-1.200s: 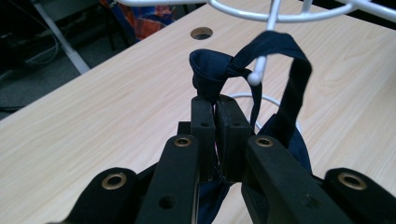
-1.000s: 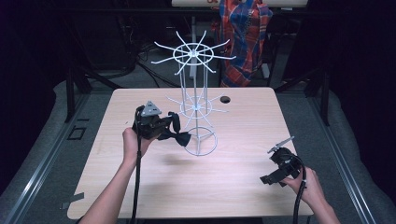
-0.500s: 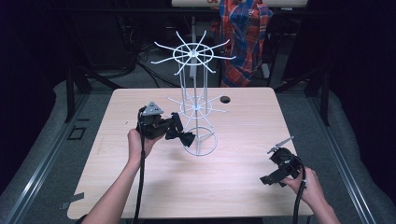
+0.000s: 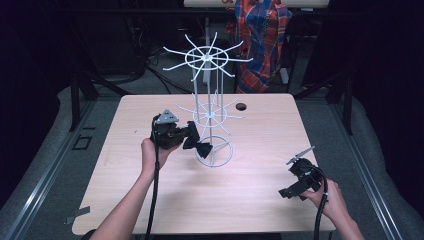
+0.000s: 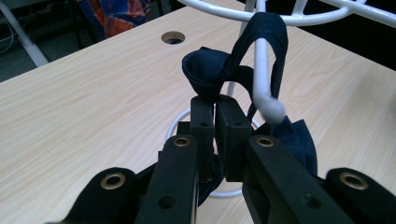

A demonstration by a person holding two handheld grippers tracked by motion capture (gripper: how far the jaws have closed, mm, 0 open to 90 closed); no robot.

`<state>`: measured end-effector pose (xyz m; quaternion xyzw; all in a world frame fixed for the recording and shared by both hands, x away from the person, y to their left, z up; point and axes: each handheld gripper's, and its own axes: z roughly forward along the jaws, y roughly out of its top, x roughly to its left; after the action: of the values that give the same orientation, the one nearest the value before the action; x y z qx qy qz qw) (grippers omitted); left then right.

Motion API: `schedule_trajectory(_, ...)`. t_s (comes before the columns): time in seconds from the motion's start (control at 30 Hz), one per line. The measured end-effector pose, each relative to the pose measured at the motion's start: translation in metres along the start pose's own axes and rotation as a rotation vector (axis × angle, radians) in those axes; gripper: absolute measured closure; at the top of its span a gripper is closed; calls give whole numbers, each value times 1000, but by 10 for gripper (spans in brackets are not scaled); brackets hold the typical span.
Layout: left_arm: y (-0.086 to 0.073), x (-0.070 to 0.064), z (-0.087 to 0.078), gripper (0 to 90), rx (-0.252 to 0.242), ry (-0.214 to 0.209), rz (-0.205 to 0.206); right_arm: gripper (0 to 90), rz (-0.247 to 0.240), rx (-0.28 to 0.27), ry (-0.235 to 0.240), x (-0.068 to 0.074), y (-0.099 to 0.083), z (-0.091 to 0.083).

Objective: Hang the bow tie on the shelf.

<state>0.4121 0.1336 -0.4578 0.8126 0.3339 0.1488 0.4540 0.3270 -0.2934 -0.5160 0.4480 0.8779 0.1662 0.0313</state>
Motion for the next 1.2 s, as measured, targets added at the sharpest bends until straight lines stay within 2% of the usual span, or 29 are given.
schedule_trajectory(0.27,-1,-1,3,852,-4,-11,-10,21,-1,1,-1,0,0,0)
schedule_trajectory(0.73,-4,3,2,786,-8,-28,-33,21,-7,3,7,0,0,-1)
schedule_trajectory(0.93,-6,4,2,745,-6,-16,-34,21,-18,9,-2,-1,-1,-1)
schedule_trajectory(0.97,-6,5,2,737,-6,-16,-33,21,-22,15,-22,-1,-1,-3)
schedule_trajectory(1.07,-6,5,2,693,-4,-26,-33,21,-23,15,-20,-1,-1,-3)
schedule_trajectory(1.13,-6,5,1,656,0,-19,-32,21,-14,2,13,-1,-1,-1)
schedule_trajectory(1.17,-6,5,1,619,0,-16,-36,21,-24,16,-23,-1,-1,-4)
schedule_trajectory(1.2,-6,5,1,591,1,-15,-39,21,-24,15,-22,-1,-1,-4)
